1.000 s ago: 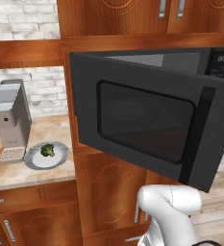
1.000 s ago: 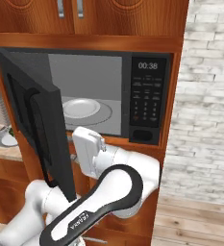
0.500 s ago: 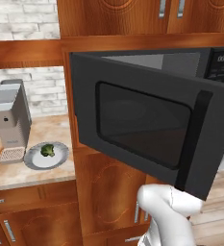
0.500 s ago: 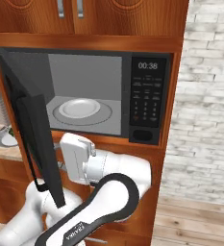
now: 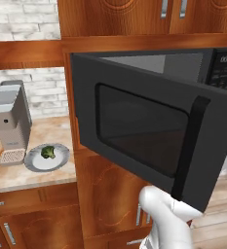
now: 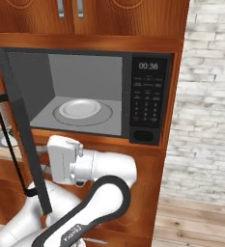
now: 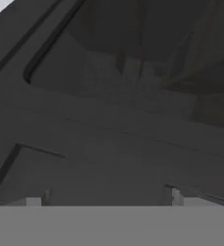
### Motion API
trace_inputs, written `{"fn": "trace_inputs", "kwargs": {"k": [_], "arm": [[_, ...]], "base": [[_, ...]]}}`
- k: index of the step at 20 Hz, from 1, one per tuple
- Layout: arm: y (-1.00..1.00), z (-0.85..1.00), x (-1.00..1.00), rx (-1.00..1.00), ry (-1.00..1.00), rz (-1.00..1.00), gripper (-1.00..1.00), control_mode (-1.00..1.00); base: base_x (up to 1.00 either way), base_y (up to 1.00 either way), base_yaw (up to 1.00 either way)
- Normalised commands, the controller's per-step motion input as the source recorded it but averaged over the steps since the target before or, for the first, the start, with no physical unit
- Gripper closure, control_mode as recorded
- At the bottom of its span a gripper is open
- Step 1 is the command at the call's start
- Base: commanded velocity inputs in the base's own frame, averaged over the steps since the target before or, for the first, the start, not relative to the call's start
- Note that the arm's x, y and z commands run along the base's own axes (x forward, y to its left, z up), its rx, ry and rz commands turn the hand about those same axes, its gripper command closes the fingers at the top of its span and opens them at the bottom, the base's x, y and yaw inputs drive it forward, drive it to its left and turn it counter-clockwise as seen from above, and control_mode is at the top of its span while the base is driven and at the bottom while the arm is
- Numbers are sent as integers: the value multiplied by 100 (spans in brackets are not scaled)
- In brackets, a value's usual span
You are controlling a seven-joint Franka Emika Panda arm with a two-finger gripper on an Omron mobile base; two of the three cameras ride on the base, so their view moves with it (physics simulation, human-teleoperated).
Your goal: Pick the broccoli from the counter and place it in the microwave. Then turn on the microwave.
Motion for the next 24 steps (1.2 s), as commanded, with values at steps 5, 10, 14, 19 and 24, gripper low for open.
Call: {"fn": "trace_inputs", "kwargs": {"k": [5,10,14,19,24], "arm": [[60,0,-14,7,-1,2,-100,-100],[61,0,-19,8,-4,0,-100,-100],[57,0,-29,8,-6,0,-100,-100],[60,0,-36,6,-5,0,-100,-100],[57,0,-48,6,-3,0,-100,-100]], "base": [[0,0,0],[0,0,0],[0,0,0],[0,0,0],[0,0,0]]}}
